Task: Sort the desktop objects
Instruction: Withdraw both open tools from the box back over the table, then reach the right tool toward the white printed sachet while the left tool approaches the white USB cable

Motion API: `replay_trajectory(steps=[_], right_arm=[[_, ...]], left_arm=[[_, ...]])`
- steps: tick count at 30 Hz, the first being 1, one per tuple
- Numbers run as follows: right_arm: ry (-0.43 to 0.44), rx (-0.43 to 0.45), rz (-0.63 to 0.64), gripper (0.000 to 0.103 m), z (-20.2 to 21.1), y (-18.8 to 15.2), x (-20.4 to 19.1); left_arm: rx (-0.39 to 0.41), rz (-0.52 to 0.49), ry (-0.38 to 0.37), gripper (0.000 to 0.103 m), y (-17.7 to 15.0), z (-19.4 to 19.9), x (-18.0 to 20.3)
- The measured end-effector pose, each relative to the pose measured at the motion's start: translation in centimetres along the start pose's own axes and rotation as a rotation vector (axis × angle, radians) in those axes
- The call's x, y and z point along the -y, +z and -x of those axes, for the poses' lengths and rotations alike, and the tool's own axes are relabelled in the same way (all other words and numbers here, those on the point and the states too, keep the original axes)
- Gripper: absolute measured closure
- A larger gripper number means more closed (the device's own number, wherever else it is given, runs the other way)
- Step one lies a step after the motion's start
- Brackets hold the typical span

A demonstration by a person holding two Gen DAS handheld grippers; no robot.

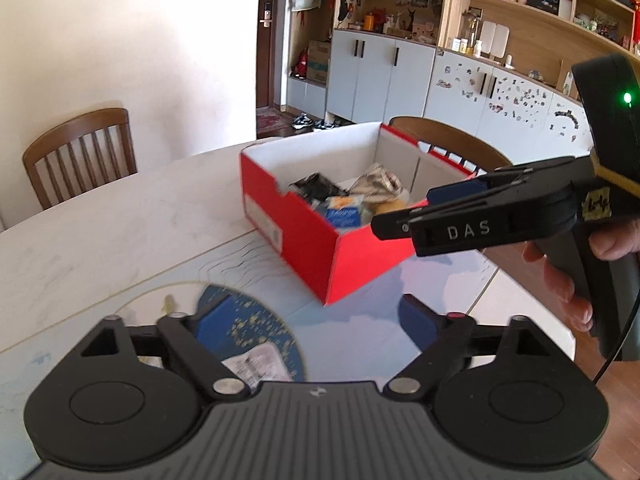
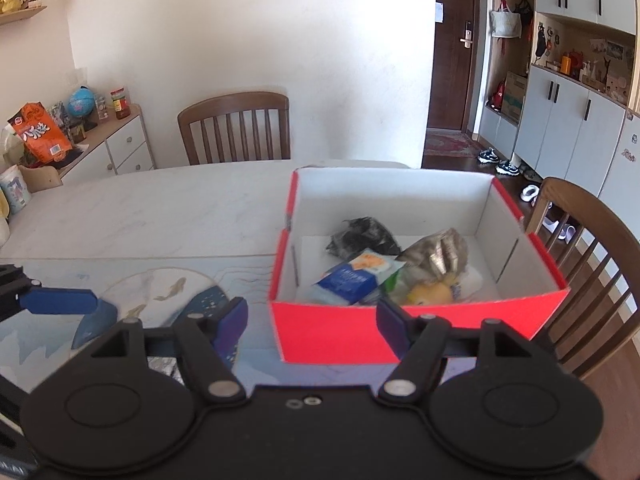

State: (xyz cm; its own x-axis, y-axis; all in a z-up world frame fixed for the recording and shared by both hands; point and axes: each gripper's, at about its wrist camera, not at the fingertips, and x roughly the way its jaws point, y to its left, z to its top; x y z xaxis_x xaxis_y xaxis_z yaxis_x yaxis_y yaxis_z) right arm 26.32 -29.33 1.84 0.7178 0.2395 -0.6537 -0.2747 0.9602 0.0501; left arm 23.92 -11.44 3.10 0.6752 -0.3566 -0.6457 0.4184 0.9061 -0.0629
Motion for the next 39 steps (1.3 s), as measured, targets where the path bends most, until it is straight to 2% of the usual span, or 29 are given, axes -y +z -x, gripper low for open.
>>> replay_trajectory(steps=[1, 2, 12, 20, 32, 39], right_arm=[[-0.001, -0.001, 0.002, 0.03, -0.1, -0.2, -0.4], [-0.003, -0.003, 0.002, 0.03, -0.2, -0.4, -0.8], [0.009, -0.03, 0.042, 0.024, -1.6, -2.3, -5.1], [0.018, -0.062, 0.045, 0.023, -3.3, -4.0, -7.3], [0.068, -0.11, 0.088, 0.023, -5.2, -5.9, -10.0], [0.096, -0.184, 0.103, 0.023, -6.6, -7.8, -11.5]], left_arm=[[0.001, 0.001, 0.004, 0.003, -0.4, 0.1, -0.2], [0.0, 0.0, 0.006, 0.002, -0.9, 0.2, -0.4], [-0.016, -0.023, 0.039, 0.001, -5.4, 0.8, -2.5], [-0.059, 0.022, 0.09, 0.002, -8.9, 0.4, -4.6], [-0.1, 0.07, 0.145, 0.002, -11.6, -0.9, -6.5], [-0.129, 0.063, 0.156, 0.002, -12.5, -1.6, -7.0]])
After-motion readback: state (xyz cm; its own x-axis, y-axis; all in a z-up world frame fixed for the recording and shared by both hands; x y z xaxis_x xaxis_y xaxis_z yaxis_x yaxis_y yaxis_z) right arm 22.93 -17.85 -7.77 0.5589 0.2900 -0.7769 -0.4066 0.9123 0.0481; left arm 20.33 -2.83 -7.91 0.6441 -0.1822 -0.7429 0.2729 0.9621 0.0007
